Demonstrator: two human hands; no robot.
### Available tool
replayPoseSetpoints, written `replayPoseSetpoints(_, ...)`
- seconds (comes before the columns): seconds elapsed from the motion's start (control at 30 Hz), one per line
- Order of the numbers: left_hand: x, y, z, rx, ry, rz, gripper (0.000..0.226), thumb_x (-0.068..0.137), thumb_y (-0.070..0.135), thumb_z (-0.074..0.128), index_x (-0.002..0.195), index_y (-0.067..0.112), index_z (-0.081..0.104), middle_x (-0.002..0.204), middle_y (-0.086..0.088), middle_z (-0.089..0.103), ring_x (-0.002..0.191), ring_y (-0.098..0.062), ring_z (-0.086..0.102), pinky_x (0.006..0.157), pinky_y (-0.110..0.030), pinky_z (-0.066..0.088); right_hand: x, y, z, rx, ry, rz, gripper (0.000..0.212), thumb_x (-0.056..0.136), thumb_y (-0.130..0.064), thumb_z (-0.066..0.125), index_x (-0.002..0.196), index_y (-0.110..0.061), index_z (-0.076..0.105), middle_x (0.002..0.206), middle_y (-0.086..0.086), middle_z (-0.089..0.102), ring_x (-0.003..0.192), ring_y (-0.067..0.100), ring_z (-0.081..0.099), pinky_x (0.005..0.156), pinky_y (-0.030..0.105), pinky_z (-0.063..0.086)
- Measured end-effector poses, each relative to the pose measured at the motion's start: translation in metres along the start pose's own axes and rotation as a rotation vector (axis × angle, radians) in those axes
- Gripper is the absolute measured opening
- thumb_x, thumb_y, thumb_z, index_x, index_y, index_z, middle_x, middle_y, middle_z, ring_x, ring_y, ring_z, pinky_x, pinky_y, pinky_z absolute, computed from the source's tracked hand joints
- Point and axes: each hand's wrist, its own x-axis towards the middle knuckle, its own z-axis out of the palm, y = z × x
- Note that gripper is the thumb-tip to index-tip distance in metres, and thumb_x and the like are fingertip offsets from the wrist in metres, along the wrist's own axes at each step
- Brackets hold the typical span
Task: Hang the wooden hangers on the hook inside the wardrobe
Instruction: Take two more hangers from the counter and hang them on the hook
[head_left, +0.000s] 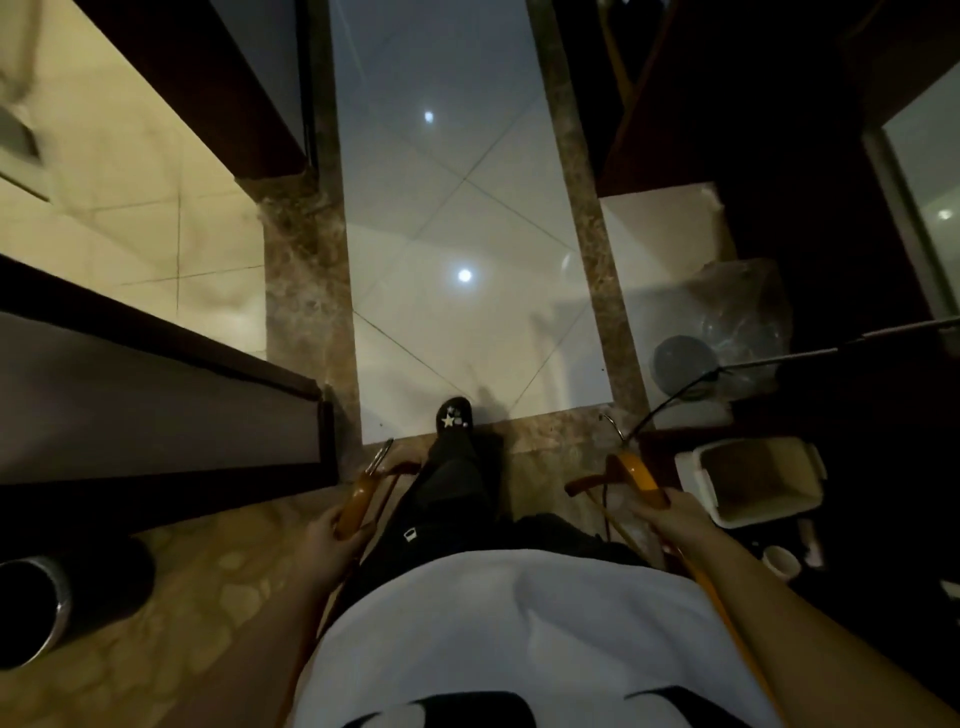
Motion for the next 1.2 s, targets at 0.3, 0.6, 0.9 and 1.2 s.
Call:
replayPoseSetpoints(0.3, 0.083, 0.077, -0.081, 0.030, -0.020, -0.010, 0.019, 0.085, 0.028, 0.065, 0.098, 0.016, 0.058, 0.091, -0.010, 0.066, 0.085, -0.028, 0.064, 0.087, -0.048, 0.052, 0.018, -0.209, 0.017, -0.047, 0.025, -0.220, 0.018, 0.085, -0.029, 0.063, 0.096, -0.015, 0.057, 0.089, 0.008, 0.061, 0.082, 0.023, 0.059, 0.074, 0.036, 0.051)
replayPoseSetpoints(0.6, 0.153, 0.184, -0.142, 0.131, -0.026, 0.185, 0.031, 0.082, 0.028, 0.067, 0.110, 0.018, 0.057, 0.095, -0.003, 0.064, 0.088, -0.018, 0.062, 0.084, -0.038, 0.052, 0.044, -0.320, 0.001, -0.064, 0.066, -0.284, 0.008, 0.088, -0.023, 0.060, 0.085, -0.019, 0.053, 0.078, 0.003, 0.057, 0.072, 0.019, 0.056, 0.060, 0.027, 0.045)
replayPoseSetpoints(0.9, 0.231, 0.332, -0.168, 0.143, 0.011, 0.299, 0.022, 0.084, 0.028, 0.065, 0.101, 0.018, 0.056, 0.077, -0.002, 0.061, 0.068, -0.017, 0.062, 0.063, -0.026, 0.052, 0.112, -0.354, -0.053, -0.028, 0.089, -0.014, 0.012, 0.088, -0.022, 0.061, 0.090, -0.012, 0.055, 0.085, 0.012, 0.058, 0.076, 0.024, 0.058, 0.066, 0.034, 0.050)
replayPoseSetpoints(1.2, 0.287, 0.431, -0.196, 0.131, 0.063, 0.263, 0.016, 0.086, 0.026, 0.062, 0.097, 0.017, 0.057, 0.075, -0.005, 0.061, 0.067, -0.017, 0.061, 0.058, -0.022, 0.046, 0.175, -0.472, -0.122, 0.035, 0.137, -0.020, 0.012, 0.087, -0.020, 0.059, 0.088, -0.008, 0.056, 0.072, 0.002, 0.056, 0.063, 0.016, 0.052, 0.061, 0.033, 0.046)
